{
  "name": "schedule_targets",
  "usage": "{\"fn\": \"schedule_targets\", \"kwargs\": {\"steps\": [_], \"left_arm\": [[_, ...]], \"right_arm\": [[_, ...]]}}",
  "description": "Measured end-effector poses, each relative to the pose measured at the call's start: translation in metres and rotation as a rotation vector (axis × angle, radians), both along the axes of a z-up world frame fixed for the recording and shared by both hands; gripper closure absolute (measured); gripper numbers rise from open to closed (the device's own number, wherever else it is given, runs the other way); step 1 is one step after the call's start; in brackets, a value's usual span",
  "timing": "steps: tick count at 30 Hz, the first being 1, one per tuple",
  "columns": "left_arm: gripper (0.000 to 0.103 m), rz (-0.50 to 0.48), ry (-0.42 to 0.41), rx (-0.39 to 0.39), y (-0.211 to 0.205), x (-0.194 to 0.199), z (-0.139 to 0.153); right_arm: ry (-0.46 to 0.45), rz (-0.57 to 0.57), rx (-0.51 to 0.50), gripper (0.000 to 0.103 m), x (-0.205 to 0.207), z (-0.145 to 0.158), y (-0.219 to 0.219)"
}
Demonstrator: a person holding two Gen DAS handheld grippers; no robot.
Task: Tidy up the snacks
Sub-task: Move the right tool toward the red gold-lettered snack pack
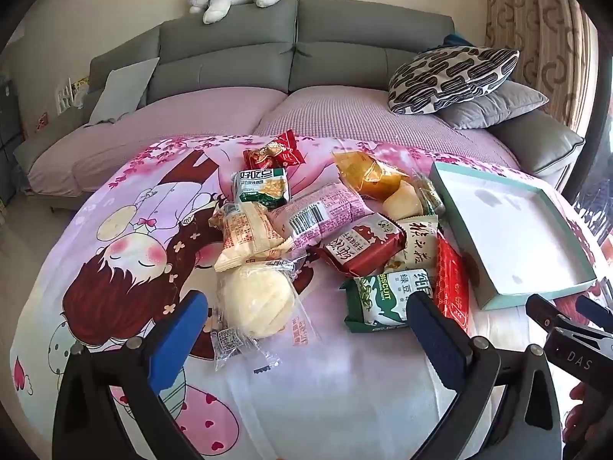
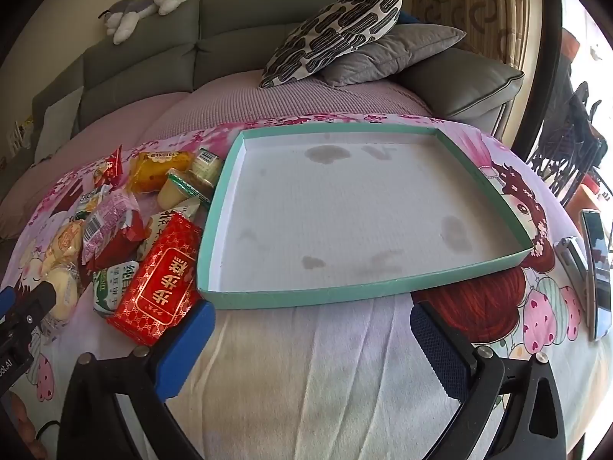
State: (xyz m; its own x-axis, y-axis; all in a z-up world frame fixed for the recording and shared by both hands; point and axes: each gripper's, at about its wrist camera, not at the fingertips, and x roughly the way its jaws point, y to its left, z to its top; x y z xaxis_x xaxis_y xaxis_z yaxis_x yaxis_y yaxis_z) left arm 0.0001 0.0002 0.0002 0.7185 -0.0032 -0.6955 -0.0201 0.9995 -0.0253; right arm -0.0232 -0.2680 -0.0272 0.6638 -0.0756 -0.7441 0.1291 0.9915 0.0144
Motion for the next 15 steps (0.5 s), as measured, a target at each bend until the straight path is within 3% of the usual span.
{"fn": "schedule_targets", "kwargs": {"steps": [15], "left_arm": [[0.000,-0.009,-0.024,0.003,-0.0028,-0.0014,0.0022]], "right_arm": [[0.001,-0.002,0.004,0.000,0.0000,0.0005,0.0003]]}}
